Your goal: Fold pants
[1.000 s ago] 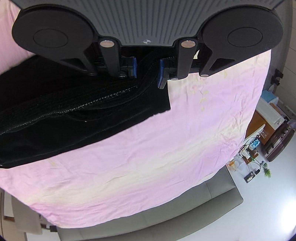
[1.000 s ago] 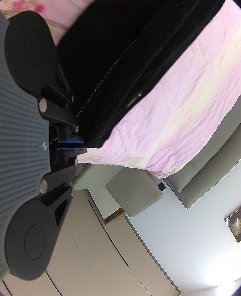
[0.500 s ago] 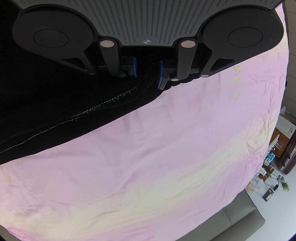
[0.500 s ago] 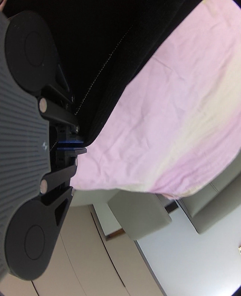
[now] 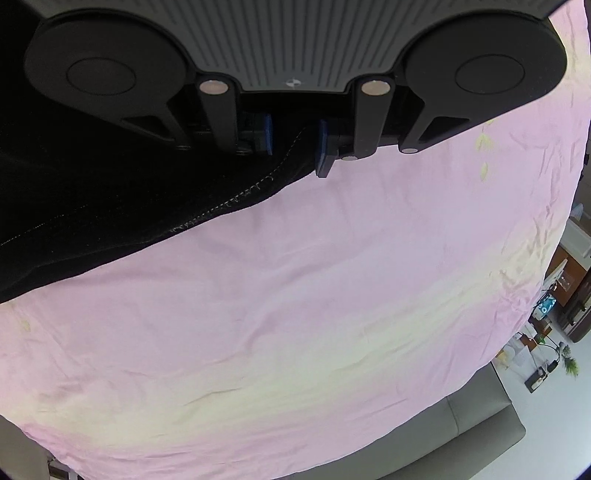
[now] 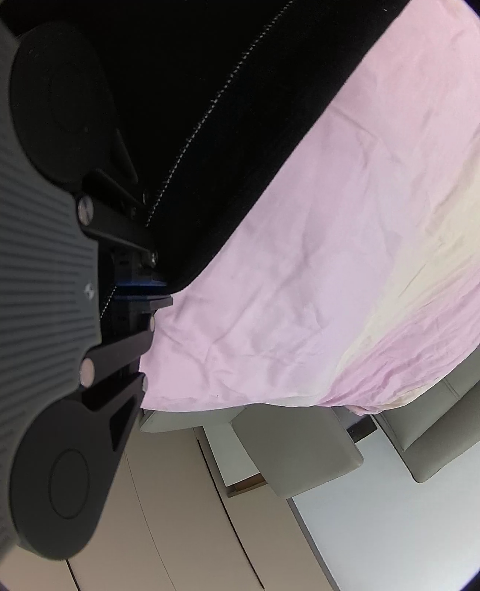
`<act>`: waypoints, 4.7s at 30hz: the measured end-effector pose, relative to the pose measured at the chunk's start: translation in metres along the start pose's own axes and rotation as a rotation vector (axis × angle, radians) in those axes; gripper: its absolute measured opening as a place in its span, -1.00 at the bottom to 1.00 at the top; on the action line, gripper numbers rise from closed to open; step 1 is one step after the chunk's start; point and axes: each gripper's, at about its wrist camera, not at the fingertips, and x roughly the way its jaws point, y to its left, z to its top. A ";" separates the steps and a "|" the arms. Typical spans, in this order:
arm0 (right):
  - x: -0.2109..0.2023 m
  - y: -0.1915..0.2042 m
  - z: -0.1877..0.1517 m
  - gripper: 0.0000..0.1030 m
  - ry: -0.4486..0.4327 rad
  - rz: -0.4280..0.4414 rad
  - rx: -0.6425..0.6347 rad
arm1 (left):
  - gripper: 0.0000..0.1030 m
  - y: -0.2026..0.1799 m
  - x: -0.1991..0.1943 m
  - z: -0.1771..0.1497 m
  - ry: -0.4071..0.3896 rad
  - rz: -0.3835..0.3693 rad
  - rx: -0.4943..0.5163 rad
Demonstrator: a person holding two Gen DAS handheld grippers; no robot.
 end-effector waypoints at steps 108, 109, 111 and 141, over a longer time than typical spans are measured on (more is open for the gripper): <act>0.015 -0.176 -0.229 -0.08 0.041 0.499 1.201 | 0.16 -0.098 -0.063 -0.042 0.094 0.004 -0.274; 0.018 -0.175 -0.232 -0.08 0.049 0.518 1.224 | 0.16 -0.100 -0.064 -0.040 0.097 -0.005 -0.275; 0.025 -0.171 -0.234 -0.09 0.058 0.534 1.252 | 0.16 -0.102 -0.067 -0.036 0.098 -0.029 -0.280; 0.069 -0.165 -0.242 -0.11 0.062 0.711 1.300 | -0.20 -0.370 0.017 0.135 0.134 -0.479 0.031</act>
